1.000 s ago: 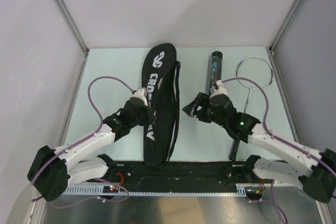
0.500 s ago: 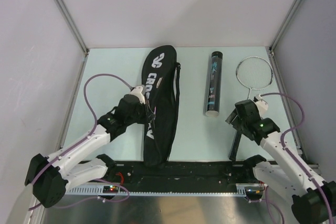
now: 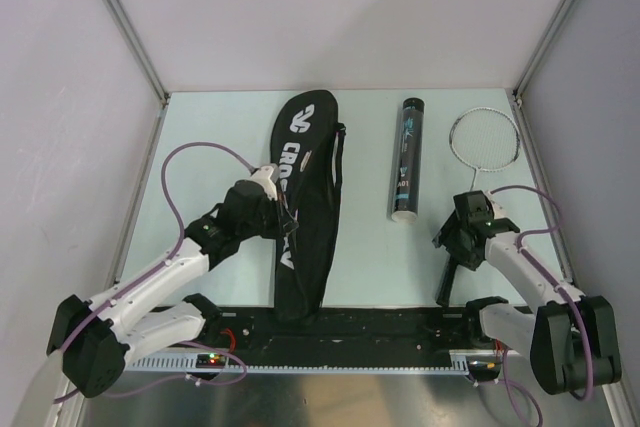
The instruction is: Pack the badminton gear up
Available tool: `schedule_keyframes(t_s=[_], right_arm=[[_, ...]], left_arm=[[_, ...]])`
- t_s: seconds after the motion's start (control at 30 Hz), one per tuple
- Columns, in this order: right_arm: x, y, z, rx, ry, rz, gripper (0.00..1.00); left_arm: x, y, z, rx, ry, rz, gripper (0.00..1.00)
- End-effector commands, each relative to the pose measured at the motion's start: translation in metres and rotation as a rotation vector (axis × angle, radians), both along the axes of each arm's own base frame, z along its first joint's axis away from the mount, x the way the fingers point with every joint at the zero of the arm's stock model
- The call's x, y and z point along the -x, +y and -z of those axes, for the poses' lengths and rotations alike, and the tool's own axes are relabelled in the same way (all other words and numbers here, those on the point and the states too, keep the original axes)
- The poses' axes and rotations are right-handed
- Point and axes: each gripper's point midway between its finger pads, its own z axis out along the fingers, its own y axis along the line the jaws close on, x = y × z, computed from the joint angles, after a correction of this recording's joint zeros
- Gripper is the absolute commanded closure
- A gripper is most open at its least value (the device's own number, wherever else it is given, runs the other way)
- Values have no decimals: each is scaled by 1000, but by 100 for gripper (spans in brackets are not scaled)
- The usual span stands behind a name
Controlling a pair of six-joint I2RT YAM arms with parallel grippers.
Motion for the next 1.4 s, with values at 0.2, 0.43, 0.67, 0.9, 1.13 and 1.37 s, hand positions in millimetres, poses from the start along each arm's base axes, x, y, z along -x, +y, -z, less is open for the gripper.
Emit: schedule_keyframes(t_s=[0.2, 0.43, 0.67, 0.9, 1.13, 1.37], right_arm=[[-3, 10, 17, -70, 21, -50, 30], [-1, 13, 24, -93, 40, -75, 45], [-6, 8, 7, -63, -65, -51, 85], [-21, 10, -41, -11, -313, -57, 100], [-26, 6, -75, 42, -471, -34, 100], [-34, 13, -115, 65, -567, -73, 100]], left_arm=[[-10, -8, -36, 80, -92, 2, 100], [-10, -5, -37, 86, -97, -17, 100], [-7, -3, -36, 93, -100, -27, 100], [-7, -2, -36, 100, -93, -36, 100], [-6, 0, -33, 99, -89, -49, 100], [-8, 2, -32, 93, -92, -64, 100]])
